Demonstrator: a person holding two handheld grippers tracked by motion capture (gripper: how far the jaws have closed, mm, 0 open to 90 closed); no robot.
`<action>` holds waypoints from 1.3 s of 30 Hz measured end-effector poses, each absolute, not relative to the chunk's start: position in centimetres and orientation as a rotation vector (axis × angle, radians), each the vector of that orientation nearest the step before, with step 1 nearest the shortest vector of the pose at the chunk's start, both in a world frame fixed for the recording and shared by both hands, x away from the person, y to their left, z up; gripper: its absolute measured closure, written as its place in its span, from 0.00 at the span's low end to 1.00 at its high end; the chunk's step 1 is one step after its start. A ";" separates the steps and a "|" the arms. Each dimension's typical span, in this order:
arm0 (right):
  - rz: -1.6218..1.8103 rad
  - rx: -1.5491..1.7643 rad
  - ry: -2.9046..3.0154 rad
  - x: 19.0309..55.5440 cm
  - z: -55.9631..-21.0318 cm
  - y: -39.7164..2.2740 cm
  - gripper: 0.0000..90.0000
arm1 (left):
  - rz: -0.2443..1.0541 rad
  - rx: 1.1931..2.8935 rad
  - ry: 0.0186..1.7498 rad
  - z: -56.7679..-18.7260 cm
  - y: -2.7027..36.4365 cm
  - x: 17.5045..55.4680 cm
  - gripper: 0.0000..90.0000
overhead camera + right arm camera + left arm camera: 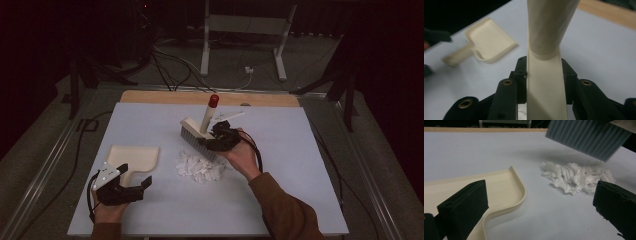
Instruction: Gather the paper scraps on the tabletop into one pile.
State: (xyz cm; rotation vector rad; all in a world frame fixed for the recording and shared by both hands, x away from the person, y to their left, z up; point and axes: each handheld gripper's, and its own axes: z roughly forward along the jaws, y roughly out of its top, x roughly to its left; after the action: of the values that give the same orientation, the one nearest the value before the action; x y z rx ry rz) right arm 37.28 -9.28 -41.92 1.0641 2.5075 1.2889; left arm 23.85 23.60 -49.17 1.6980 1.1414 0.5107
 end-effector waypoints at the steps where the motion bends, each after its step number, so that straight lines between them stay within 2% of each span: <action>1: 1.308 1.099 2.508 37.0 -41.9 -9.3 0.75 | 0.511 1.698 1.141 -49.2 23.6 23.9 0.01; 10: 1.419 1.335 2.435 34.2 -42.5 -8.4 0.75 | 0.511 1.697 1.140 -49.1 23.6 23.8 0.01; 24: 1.325 1.405 2.477 31.7 -45.9 -5.0 0.75 | 0.511 1.701 1.140 -49.2 23.6 23.8 0.01; 31: 1.272 1.436 2.494 32.0 -47.2 -4.0 0.75 | 0.509 1.700 1.138 -49.2 23.6 23.8 0.01; 39: 1.221 1.533 2.432 33.0 -47.8 -6.6 0.75 | 0.507 1.704 1.138 -49.2 23.6 23.9 0.01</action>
State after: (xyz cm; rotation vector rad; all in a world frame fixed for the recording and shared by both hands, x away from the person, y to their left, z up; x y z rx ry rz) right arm 33.01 -6.59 -47.76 1.5326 2.4321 1.2211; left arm 23.88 23.55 -49.23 1.7041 1.1382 0.5069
